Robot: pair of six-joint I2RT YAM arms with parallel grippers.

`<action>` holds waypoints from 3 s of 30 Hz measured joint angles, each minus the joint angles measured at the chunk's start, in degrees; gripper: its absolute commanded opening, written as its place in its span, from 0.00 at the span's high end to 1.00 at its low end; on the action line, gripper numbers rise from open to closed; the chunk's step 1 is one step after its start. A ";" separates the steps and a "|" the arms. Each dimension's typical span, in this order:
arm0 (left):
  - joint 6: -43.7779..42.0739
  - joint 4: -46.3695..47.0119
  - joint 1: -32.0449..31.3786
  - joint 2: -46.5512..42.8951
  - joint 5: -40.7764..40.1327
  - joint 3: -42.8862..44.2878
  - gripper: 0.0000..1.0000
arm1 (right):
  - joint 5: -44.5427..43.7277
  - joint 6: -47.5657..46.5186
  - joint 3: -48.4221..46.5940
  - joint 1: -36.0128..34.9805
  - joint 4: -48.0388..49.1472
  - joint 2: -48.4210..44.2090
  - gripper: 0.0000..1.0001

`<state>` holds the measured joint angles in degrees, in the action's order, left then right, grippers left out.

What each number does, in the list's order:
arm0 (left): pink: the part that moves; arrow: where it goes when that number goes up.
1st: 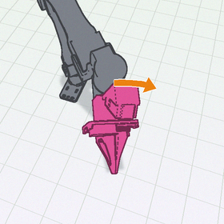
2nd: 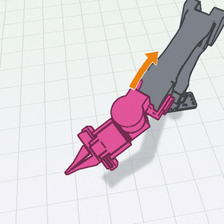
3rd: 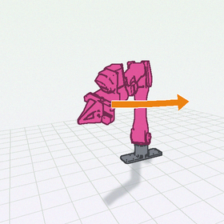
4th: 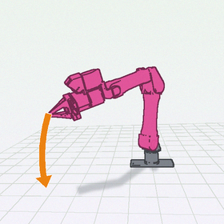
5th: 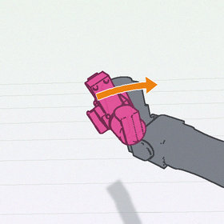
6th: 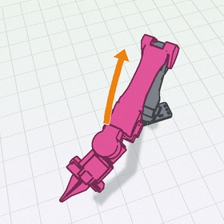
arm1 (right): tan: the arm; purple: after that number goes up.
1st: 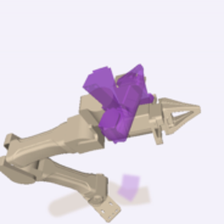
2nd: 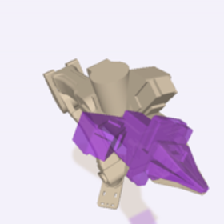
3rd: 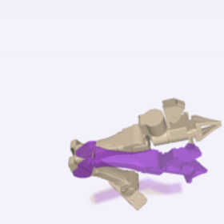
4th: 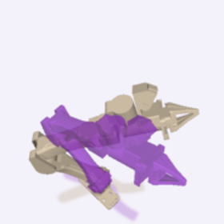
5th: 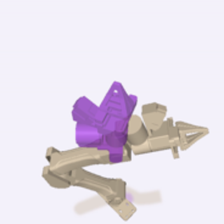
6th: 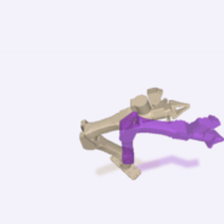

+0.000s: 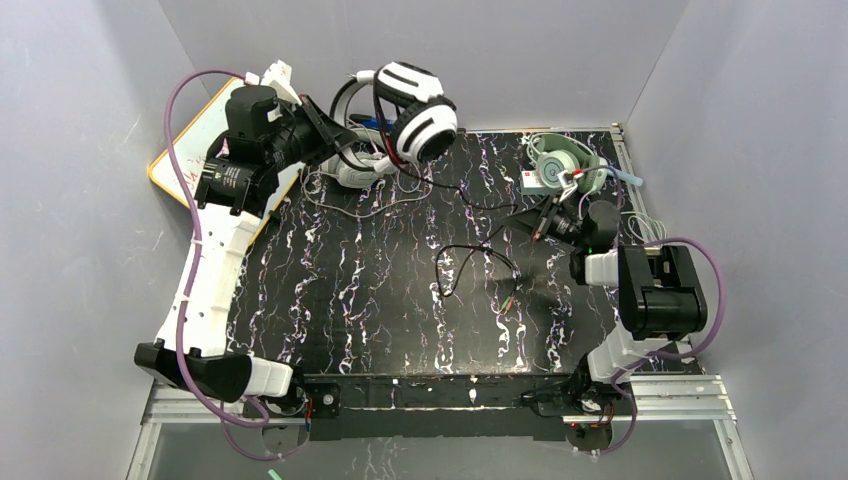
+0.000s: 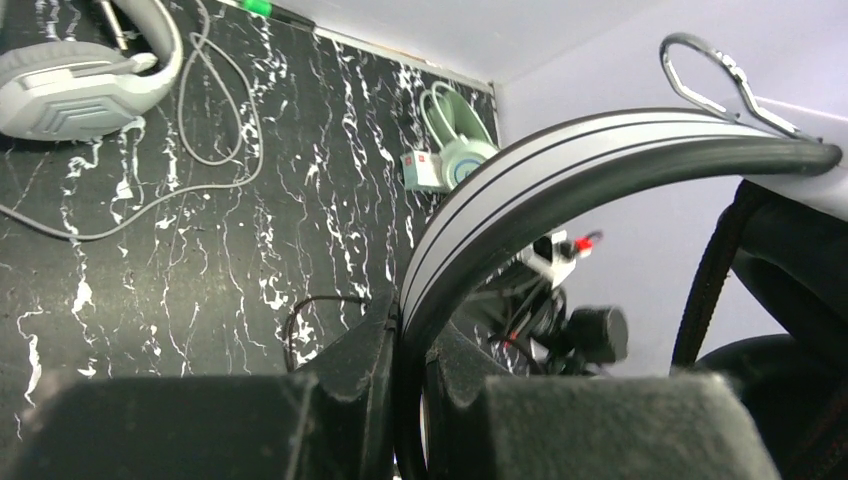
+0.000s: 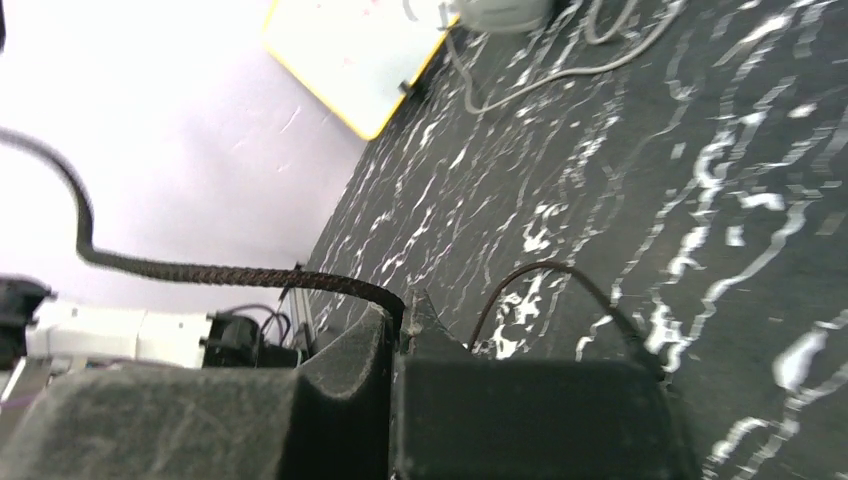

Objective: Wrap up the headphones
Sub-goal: Wrap the headphones cable around the headphones.

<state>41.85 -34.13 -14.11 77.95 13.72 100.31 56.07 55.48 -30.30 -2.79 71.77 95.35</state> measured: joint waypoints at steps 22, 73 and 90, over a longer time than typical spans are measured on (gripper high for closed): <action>-43.45 9.99 -16.65 -14.95 -4.48 -31.80 1.00 | 1.66 -7.85 -47.63 6.43 -56.92 -0.63 0.99; -24.63 -19.06 -24.13 28.04 -72.85 5.16 1.00 | -10.71 -22.16 -46.01 -20.20 -100.76 -23.12 0.99; -1.77 -14.58 -12.13 14.86 -38.05 -4.28 1.00 | -22.88 -13.42 -31.12 -40.57 -77.81 -23.41 0.93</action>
<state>40.07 -48.71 -26.24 92.82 -24.34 96.03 33.19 42.06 -61.43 -43.35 -6.04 71.94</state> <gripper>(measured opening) 0.076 0.052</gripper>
